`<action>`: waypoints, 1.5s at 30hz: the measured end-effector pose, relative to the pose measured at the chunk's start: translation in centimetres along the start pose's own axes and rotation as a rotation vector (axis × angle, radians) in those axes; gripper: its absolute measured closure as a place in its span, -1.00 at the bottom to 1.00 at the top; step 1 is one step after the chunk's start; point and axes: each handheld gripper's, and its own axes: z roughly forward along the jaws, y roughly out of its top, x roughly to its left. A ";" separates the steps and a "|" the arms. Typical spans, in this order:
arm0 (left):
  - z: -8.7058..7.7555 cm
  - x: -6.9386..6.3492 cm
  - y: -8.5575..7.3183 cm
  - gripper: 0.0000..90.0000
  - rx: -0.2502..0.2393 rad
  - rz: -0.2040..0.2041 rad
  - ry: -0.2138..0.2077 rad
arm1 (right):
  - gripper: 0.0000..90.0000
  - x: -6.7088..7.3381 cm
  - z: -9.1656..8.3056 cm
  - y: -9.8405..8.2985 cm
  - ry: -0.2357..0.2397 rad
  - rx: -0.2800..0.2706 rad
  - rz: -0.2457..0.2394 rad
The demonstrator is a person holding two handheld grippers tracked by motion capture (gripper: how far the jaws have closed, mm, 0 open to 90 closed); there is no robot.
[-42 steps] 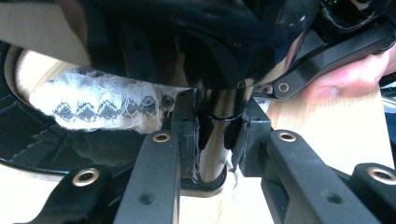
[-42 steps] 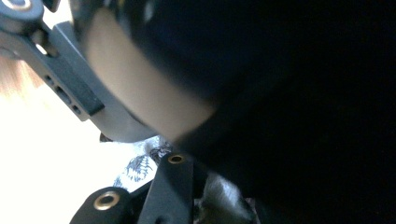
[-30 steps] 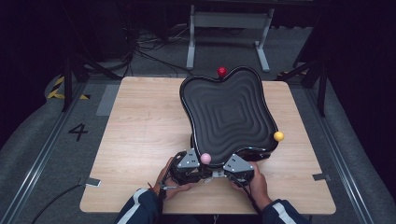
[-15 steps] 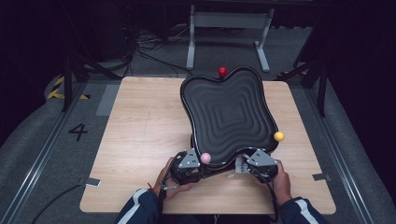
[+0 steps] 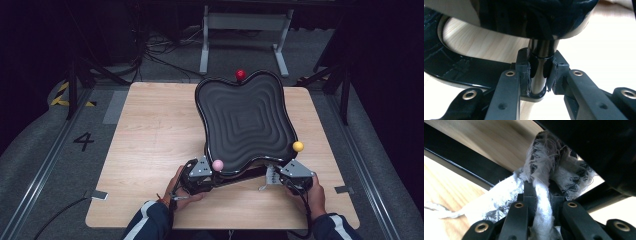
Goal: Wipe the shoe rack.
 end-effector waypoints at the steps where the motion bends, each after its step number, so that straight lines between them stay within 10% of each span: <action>1: -0.1 0.2 -0.2 0.63 -0.002 -0.010 0.006 | 0.80 0.0 0.2 0.1 0.000 -0.004 0.001; 45: 0.2 1.5 -0.3 0.62 0.015 -0.026 0.009 | 0.80 5.5 2.6 4.3 0.135 -0.078 -0.052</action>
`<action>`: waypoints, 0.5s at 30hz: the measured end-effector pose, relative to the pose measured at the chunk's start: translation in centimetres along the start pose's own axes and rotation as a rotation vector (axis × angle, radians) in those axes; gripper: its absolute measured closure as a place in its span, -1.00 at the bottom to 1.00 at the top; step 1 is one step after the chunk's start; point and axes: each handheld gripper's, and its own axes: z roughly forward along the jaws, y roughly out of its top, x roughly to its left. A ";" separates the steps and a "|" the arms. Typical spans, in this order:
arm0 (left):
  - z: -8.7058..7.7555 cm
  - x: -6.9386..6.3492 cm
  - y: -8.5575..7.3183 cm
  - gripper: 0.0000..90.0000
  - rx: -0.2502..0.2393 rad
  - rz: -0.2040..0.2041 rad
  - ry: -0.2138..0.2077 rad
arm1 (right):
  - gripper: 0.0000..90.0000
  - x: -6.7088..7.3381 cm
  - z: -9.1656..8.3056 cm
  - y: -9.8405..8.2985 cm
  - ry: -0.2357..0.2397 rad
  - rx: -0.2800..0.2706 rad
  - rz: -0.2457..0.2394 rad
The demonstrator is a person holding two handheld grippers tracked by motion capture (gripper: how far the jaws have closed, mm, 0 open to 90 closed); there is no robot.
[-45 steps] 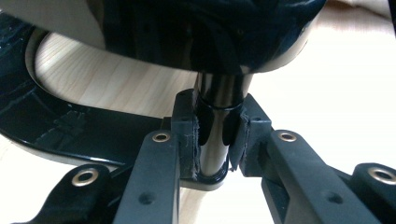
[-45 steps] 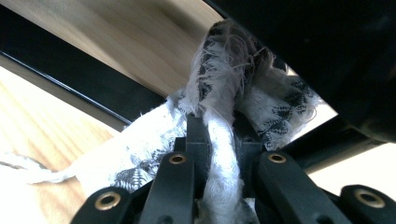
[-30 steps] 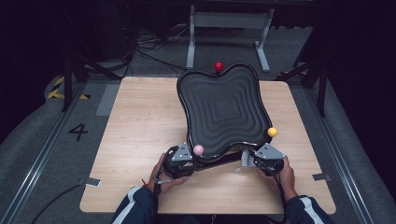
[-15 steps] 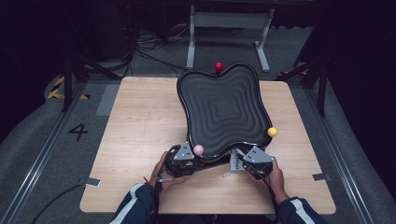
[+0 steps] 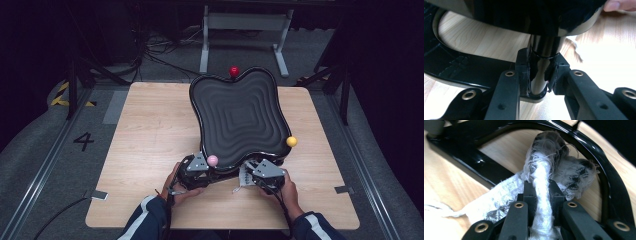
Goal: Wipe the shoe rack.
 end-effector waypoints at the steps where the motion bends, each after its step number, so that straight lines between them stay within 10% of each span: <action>1: 0.0 0.0 0.0 0.62 0.003 0.002 -0.001 | 0.80 0.2 0.1 0.1 0.001 -0.003 -0.004; 15: 0.0 -0.2 0.1 0.63 0.016 0.025 0.015 | 0.79 3.5 1.6 2.5 0.105 -0.053 -0.049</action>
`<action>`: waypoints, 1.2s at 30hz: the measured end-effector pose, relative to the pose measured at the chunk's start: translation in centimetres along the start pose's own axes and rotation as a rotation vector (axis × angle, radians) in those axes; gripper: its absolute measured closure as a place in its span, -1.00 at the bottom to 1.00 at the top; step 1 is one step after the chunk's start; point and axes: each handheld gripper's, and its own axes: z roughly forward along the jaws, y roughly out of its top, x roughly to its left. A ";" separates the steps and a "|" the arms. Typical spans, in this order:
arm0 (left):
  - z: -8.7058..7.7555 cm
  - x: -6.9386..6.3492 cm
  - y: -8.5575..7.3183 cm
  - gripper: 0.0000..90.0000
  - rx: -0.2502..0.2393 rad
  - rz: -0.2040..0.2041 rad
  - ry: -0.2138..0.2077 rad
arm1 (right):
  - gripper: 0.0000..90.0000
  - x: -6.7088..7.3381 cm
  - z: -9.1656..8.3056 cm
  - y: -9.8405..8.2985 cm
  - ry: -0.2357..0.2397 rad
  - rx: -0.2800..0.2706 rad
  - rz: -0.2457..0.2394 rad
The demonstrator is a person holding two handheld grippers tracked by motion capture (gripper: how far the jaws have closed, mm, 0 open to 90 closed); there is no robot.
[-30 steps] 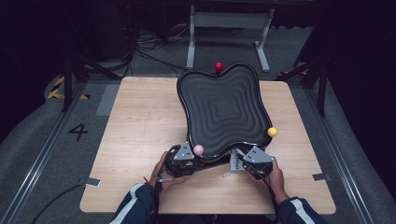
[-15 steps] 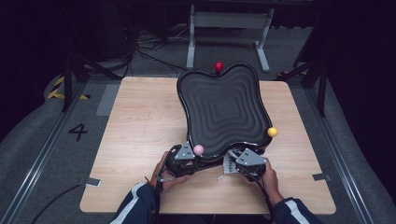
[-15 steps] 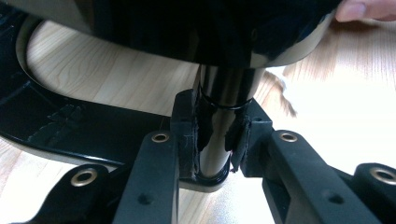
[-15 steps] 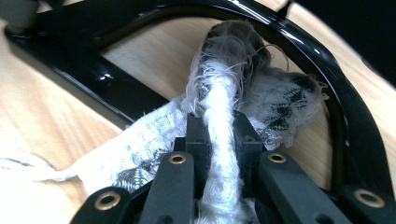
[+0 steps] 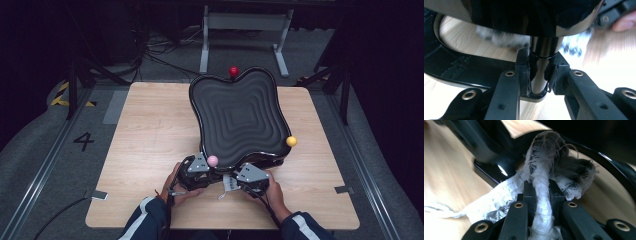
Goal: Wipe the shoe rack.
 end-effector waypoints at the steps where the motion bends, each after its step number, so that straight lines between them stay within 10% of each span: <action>1: 0.0 0.0 0.0 0.63 -0.001 0.000 0.001 | 0.79 0.2 0.1 0.1 0.001 0.001 -0.004; 9: 0.0 -0.1 0.0 0.63 0.009 0.001 0.009 | 0.80 -0.1 0.0 0.3 -0.007 0.030 -0.039; 27: 0.0 0.0 -0.1 0.63 0.006 -0.010 -0.001 | 0.79 -7.3 -5.0 -5.4 -0.190 0.162 0.090; 36: 0.2 0.0 -0.1 0.62 0.008 -0.010 -0.004 | 0.79 -7.8 -6.0 -6.7 -0.205 0.211 0.087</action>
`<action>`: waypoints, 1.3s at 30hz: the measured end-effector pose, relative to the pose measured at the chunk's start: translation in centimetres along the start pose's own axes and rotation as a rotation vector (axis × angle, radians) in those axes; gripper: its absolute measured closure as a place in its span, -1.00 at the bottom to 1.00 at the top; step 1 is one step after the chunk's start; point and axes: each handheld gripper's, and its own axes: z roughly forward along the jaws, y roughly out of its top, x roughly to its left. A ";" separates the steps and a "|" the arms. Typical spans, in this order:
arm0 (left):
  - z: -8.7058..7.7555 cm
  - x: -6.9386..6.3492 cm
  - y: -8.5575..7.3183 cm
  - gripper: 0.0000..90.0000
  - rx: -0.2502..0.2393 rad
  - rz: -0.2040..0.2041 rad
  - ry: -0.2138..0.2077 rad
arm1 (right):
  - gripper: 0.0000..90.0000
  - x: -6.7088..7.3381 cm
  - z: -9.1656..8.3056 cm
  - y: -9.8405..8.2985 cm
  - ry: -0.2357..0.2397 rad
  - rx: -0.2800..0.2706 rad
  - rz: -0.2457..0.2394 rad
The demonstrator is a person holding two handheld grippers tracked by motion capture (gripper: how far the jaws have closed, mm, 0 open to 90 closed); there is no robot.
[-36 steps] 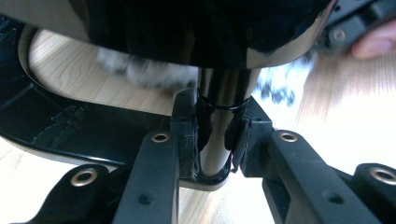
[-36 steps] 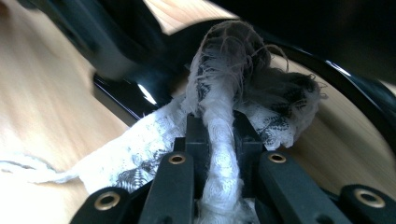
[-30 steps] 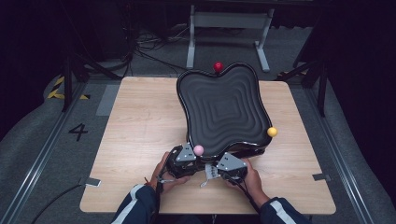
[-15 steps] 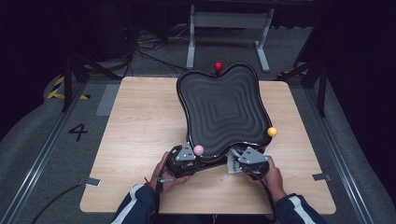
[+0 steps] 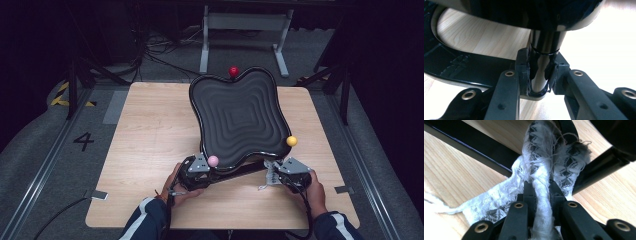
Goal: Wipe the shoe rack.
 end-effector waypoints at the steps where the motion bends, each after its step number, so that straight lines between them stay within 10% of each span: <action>1: 0.0 0.0 0.0 0.62 0.000 0.005 0.003 | 0.79 0.0 0.0 0.0 0.000 0.000 -0.005; 39: 0.5 -0.3 -0.1 0.62 0.015 0.007 -0.028 | 0.77 8.0 2.3 6.4 0.199 -0.155 -0.131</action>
